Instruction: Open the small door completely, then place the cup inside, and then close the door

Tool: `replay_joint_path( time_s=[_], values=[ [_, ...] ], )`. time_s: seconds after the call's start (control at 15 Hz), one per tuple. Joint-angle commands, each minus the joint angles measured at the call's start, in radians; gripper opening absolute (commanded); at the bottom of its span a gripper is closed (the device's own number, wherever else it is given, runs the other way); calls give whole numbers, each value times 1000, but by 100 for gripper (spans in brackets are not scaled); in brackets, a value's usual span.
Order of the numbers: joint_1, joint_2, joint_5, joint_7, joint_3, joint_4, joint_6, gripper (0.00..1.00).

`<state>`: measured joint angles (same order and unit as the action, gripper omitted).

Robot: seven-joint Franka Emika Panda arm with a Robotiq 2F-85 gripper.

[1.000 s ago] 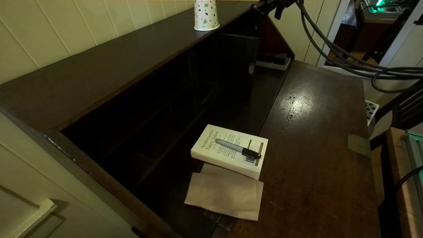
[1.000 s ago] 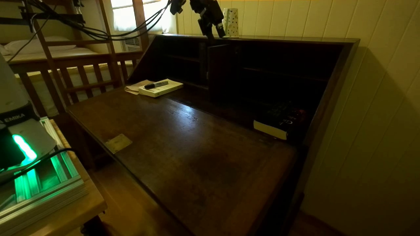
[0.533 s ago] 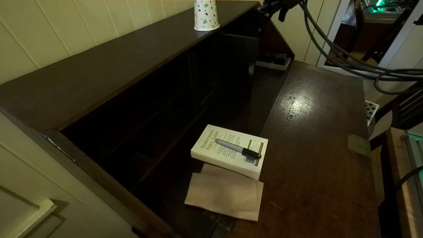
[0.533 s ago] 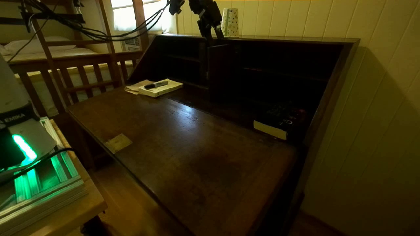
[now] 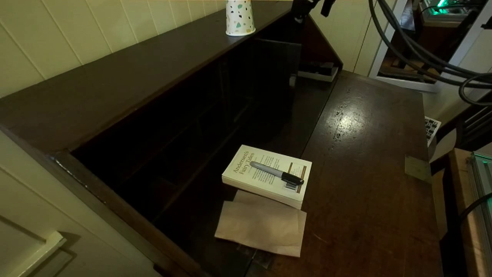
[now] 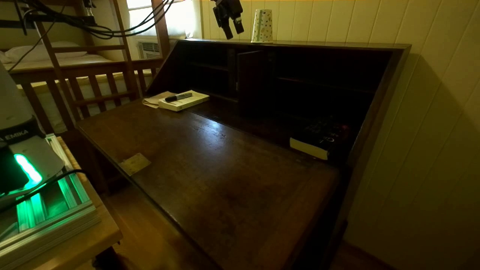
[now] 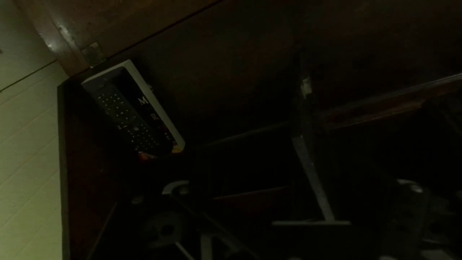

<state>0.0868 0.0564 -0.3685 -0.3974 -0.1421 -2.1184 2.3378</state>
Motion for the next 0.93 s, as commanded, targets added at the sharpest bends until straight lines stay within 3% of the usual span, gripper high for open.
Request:
replay_joint_path(
  time_s=[0.0, 0.27, 0.47, 0.87],
  values=[
    [14, 11, 93, 38, 13, -64, 56, 100],
    [22, -1, 139, -7, 11, -97, 152, 100],
    [37, -11, 108, -43, 9, -112, 227, 100],
    [61, -43, 90, -122, 0, -115, 267, 100]
  ],
)
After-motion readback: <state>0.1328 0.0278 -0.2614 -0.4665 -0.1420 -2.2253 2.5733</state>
